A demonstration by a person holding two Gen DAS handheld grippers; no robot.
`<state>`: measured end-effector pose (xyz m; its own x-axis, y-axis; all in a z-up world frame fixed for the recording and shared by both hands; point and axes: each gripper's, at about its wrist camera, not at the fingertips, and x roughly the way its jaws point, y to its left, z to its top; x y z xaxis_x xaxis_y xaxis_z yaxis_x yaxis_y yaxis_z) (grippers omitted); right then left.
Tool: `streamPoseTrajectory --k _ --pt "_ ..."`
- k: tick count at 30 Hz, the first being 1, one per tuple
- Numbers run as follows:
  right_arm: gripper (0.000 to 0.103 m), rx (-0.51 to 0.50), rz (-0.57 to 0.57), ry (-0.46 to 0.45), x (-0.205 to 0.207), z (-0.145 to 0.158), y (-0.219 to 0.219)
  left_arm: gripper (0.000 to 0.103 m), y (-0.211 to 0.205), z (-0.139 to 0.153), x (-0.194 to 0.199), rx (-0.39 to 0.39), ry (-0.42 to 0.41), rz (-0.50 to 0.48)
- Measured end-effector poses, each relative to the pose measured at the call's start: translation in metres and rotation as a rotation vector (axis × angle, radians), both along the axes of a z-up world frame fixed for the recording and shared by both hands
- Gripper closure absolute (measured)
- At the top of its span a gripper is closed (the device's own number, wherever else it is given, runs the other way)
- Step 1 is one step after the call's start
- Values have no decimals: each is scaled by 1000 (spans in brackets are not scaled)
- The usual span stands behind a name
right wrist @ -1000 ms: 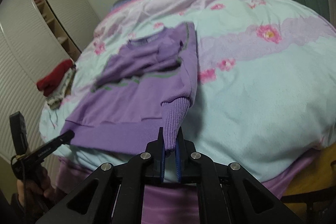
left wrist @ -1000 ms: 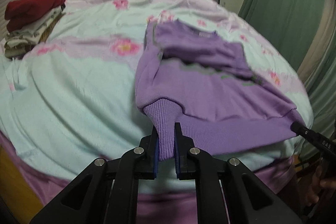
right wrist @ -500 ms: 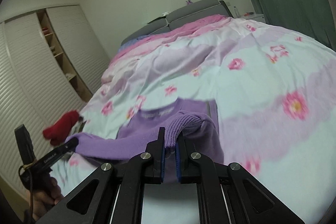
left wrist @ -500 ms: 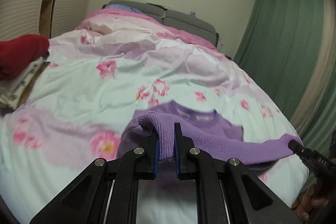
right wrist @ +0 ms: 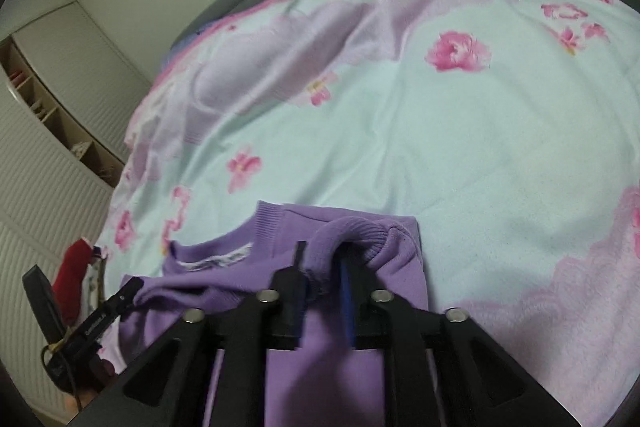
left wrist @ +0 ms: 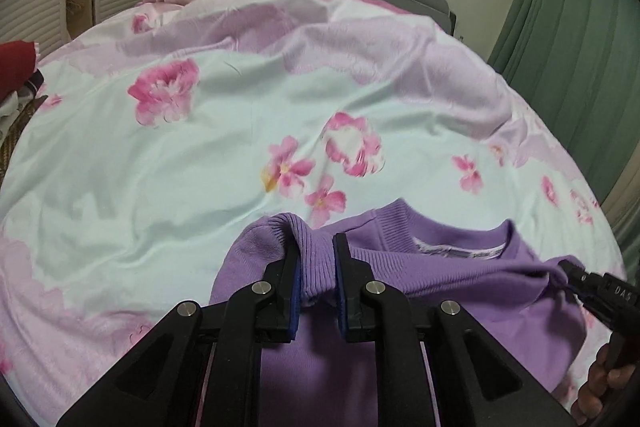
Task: Fold small clothes
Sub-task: 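Grasp the ribbed hem with the right tool and lift it toward the collar, then lay the hem over the collar and open the right tool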
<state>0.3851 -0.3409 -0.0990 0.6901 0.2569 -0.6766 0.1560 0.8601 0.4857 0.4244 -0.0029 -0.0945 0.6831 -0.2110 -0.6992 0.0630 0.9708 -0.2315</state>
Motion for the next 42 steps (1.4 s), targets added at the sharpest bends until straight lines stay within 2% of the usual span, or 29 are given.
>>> streamPoseTrajectory --k 3,5,6,7,8,9,10,13,17,20,23,29,31,32,33,34,35,38,42 --pt "80 -33 17 -9 0 2 4 83 1 6 -6 15 -14 -7" --pt "76 -74 33 -31 -4 8 8 71 3 15 -13 30 -41 -8" --pt "68 -100 36 -43 -8 13 10 67 4 21 -18 44 -58 -9" --pt "61 -129 30 -54 -10 18 11 53 5 28 -23 67 -79 -2" --pt "40 -180 11 -81 -17 26 12 41 7 33 -28 85 -102 5" --pt "25 -218 -4 -118 -24 34 12 39 8 39 -35 105 -130 10" --pt "22 -242 -15 -147 -30 40 11 39 9 44 -39 123 -145 6" --pt "21 -331 -20 -207 -45 57 13 39 8 50 -47 149 -162 -25" --pt "21 -408 19 -195 -53 60 23 39 6 43 -49 159 -132 -85" --pt "21 -471 41 -186 -54 55 29 39 -1 30 -36 172 -87 -170" --pt "21 -555 89 -181 -39 49 36 40 -9 19 -13 218 -53 -266" --pt "22 -685 280 -140 8 29 49 40 -17 3 22 201 31 -406" --pt "24 -696 330 -107 24 19 50 44 -21 -5 28 214 51 -428" --pt "44 -684 353 -96 30 15 50 55 -23 -9 30 225 57 -437" --pt "74 -648 386 -75 36 9 48 63 -26 -12 29 245 53 -442" --pt "81 -625 396 -61 39 6 48 82 -29 -15 29 269 45 -436" --pt "83 -608 391 -71 39 4 46 93 -29 -18 29 291 39 -419" --pt "88 -588 338 -109 32 7 42 99 -22 -20 32 272 20 -370" --pt "89 -578 254 -149 27 19 34 99 -16 -16 36 282 -18 -333"
